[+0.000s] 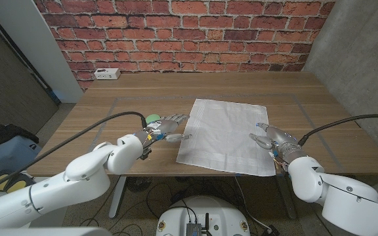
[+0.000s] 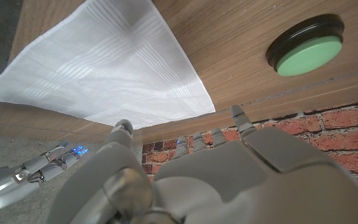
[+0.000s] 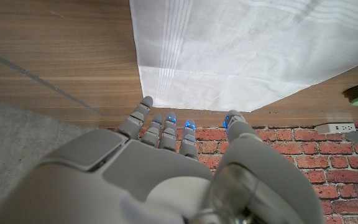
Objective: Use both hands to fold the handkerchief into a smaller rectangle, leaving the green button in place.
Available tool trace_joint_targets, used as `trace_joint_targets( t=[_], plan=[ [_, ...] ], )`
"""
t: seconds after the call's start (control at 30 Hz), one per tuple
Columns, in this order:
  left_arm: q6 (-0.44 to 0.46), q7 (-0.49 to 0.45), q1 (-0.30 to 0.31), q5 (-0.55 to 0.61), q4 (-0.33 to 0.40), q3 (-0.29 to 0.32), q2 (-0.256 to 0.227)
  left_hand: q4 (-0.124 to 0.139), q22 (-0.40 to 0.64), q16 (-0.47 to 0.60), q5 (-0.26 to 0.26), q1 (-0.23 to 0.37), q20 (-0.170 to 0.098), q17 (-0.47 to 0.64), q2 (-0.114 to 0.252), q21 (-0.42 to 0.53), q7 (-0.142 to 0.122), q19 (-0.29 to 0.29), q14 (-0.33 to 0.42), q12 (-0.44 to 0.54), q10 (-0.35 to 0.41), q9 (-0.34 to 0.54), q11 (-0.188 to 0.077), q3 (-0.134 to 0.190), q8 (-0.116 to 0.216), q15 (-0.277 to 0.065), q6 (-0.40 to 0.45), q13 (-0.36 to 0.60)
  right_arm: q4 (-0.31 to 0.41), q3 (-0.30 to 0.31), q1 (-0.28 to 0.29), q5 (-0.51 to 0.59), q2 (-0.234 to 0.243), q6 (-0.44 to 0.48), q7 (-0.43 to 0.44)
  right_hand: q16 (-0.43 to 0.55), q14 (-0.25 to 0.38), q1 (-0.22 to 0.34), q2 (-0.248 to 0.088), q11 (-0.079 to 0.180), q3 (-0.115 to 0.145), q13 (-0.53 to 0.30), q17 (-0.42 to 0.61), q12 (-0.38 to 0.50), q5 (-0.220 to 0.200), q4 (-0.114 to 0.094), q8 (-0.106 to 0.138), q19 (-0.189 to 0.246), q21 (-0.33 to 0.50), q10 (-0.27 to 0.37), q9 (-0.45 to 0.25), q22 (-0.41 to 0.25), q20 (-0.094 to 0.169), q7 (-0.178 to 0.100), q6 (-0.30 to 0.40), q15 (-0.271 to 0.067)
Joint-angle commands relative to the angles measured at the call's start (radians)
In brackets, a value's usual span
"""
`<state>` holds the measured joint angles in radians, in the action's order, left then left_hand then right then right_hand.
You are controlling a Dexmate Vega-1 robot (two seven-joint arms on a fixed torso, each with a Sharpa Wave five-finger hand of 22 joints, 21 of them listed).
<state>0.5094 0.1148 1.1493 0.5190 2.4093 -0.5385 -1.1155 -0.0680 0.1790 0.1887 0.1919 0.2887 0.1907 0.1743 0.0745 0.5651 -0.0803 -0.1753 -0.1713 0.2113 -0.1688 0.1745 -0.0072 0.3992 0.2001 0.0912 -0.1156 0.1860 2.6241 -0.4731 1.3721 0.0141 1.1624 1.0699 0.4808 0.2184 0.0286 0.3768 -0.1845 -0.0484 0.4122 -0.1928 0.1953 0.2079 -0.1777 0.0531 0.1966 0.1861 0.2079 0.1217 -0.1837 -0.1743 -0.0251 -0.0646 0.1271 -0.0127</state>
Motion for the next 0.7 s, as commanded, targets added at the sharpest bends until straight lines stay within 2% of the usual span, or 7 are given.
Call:
trace_joint_targets(
  t=[0.03, 0.23, 0.3, 0.53, 0.57, 0.63, 0.7],
  plan=[
    [0.008, 0.019, 0.016, 0.067, 0.021, -0.01, -0.016, -0.015, 0.003, 0.003, 0.0, 0.017, -0.004, 0.003, -0.004, -0.008, 0.002, -0.067, -0.026, 0.007, -0.014, 0.004, -0.007, 0.002, 0.013, -0.008, 0.032, 0.002, 0.032, -0.041, 0.029, 0.015, -0.009, 0.054, 0.061, 0.003, 0.012, 0.018, 0.004, 0.005, 0.01, -0.004, 0.001, 0.007, -0.002, 0.003, 0.008, 0.012, 0.003, 0.012, -0.004, -0.003, 0.0, 0.002, 0.022, 0.002],
    [0.016, 0.023, 0.029, 0.147, 0.037, -0.02, -0.024, -0.041, 0.002, 0.003, 0.003, 0.04, -0.01, 0.002, -0.02, -0.014, 0.012, -0.048, -0.02, 0.011, 0.006, 0.004, -0.016, 0.001, 0.028, -0.011, 0.103, 0.002, 0.052, -0.097, 0.026, 0.049, -0.023, 0.113, 0.1, 0.001, 0.033, 0.047, 0.026, 0.007, 0.014, -0.003, -0.007, 0.008, 0.0, 0.032, 0.02, 0.033, 0.007, 0.027, -0.004, -0.002, -0.007, 0.015, 0.073, -0.002],
    [0.016, 0.027, 0.032, 0.167, 0.038, -0.022, -0.022, -0.055, 0.002, 0.004, 0.005, 0.054, -0.011, 0.002, -0.028, -0.016, 0.007, -0.034, -0.011, 0.011, 0.013, 0.004, -0.022, 0.001, 0.033, -0.011, 0.133, 0.001, 0.055, -0.108, 0.022, 0.054, -0.024, 0.126, 0.105, 0.0, 0.037, 0.054, 0.031, 0.007, 0.015, -0.003, -0.009, 0.008, 0.0, 0.04, 0.022, 0.037, 0.008, 0.03, -0.004, -0.002, -0.009, 0.02, 0.083, -0.004],
    [0.013, 0.033, 0.054, 0.318, 0.044, -0.041, -0.021, -0.093, 0.001, 0.007, 0.014, 0.108, -0.014, 0.001, -0.054, -0.016, 0.017, 0.026, 0.017, 0.02, 0.059, 0.005, -0.028, 0.003, 0.051, -0.011, 0.237, 0.001, 0.078, -0.257, -0.067, 0.121, -0.044, 0.268, 0.129, -0.002, 0.074, 0.118, 0.056, 0.026, 0.025, -0.001, -0.015, 0.007, -0.004, 0.097, 0.033, 0.077, 0.013, 0.053, -0.005, -0.001, -0.018, 0.027, 0.147, -0.013],
    [0.011, 0.036, 0.057, 0.322, 0.043, -0.037, -0.017, -0.099, 0.0, 0.009, 0.017, 0.12, -0.015, 0.001, -0.059, -0.017, 0.016, 0.036, 0.027, 0.022, 0.068, 0.005, -0.028, 0.004, 0.053, -0.01, 0.252, 0.001, 0.078, -0.261, -0.071, 0.12, -0.044, 0.272, 0.13, -0.002, 0.076, 0.122, 0.057, 0.027, 0.025, -0.001, -0.015, 0.007, -0.004, 0.1, 0.034, 0.078, 0.013, 0.055, -0.005, -0.001, -0.018, 0.027, 0.151, -0.014],
    [0.008, 0.042, 0.063, 0.365, 0.044, -0.039, -0.016, -0.107, 0.0, 0.009, 0.024, 0.149, -0.016, 0.001, -0.072, -0.02, 0.021, 0.054, 0.037, 0.022, 0.079, 0.006, -0.029, 0.005, 0.061, -0.009, 0.292, 0.0, 0.082, -0.318, -0.109, 0.141, -0.049, 0.318, 0.138, -0.003, 0.083, 0.141, 0.065, 0.027, 0.028, 0.0, -0.015, 0.008, -0.007, 0.112, 0.036, 0.089, 0.015, 0.062, -0.005, -0.001, -0.021, 0.03, 0.168, -0.015],
    [0.002, 0.043, 0.07, 0.395, 0.042, -0.037, -0.012, -0.11, 0.0, 0.007, 0.029, 0.169, -0.015, 0.001, -0.082, -0.023, 0.02, 0.064, 0.04, 0.024, 0.092, 0.006, -0.029, 0.005, 0.066, -0.008, 0.32, 0.0, 0.081, -0.349, -0.123, 0.169, -0.048, 0.326, 0.14, -0.005, 0.088, 0.161, 0.072, 0.031, 0.03, 0.0, -0.016, 0.008, -0.01, 0.122, 0.038, 0.099, 0.015, 0.067, -0.005, -0.001, -0.02, 0.031, 0.181, -0.016]
  ],
)
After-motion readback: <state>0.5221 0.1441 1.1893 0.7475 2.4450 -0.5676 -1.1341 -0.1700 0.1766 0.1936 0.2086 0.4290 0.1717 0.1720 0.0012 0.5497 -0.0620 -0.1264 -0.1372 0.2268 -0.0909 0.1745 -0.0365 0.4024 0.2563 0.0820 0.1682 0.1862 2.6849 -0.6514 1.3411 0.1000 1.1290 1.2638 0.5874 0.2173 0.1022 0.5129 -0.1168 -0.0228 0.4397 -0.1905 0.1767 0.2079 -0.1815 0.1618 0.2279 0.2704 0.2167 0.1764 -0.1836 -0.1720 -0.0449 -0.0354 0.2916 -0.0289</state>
